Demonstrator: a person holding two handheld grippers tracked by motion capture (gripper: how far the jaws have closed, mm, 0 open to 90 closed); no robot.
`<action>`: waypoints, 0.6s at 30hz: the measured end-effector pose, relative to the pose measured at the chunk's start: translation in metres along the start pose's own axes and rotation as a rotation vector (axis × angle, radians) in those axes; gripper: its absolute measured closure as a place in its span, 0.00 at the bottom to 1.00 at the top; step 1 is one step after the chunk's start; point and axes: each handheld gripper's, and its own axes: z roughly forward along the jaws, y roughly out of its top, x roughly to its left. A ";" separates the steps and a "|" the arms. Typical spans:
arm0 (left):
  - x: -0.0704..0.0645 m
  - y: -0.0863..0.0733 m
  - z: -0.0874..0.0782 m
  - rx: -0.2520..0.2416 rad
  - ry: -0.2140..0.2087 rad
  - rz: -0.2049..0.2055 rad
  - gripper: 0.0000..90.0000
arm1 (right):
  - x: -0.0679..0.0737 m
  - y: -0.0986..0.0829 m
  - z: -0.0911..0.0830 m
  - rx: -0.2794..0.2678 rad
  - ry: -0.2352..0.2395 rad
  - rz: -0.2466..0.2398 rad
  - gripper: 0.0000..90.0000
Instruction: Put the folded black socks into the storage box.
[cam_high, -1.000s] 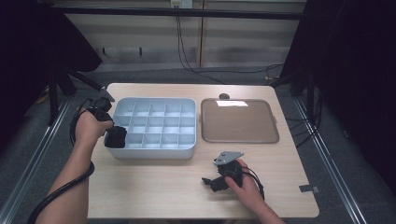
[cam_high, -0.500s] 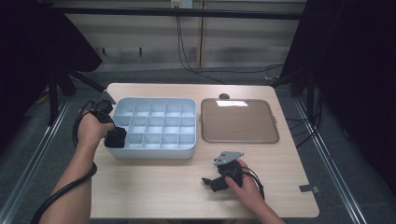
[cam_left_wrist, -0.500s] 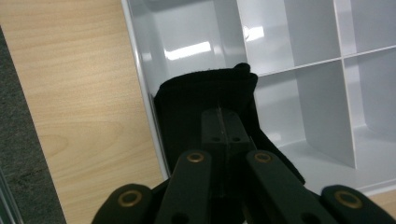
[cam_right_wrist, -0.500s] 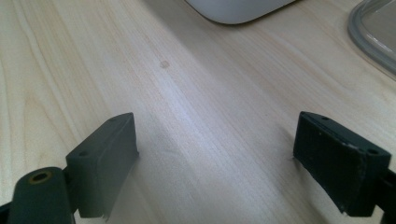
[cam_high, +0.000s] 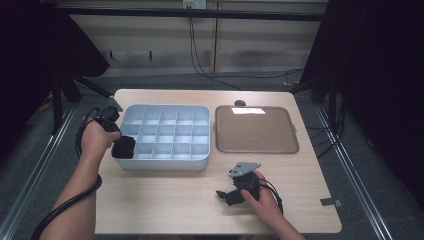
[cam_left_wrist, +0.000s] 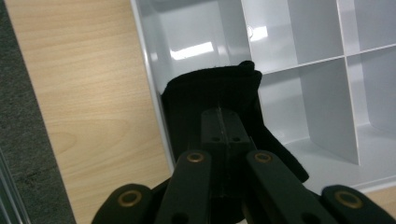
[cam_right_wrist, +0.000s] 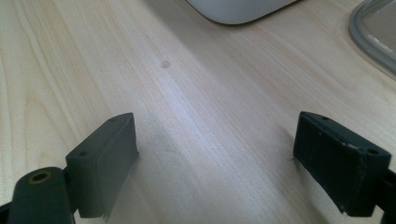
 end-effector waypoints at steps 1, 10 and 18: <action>-0.001 0.000 0.002 -0.002 -0.003 -0.007 1.00 | 0.000 0.000 0.000 -0.001 0.002 0.002 0.14; -0.002 0.001 0.015 0.019 -0.010 -0.011 1.00 | 0.000 0.000 0.000 0.000 0.004 -0.004 0.14; 0.000 0.002 0.002 -0.004 0.018 0.000 1.00 | 0.000 0.000 0.000 0.001 0.005 -0.005 0.14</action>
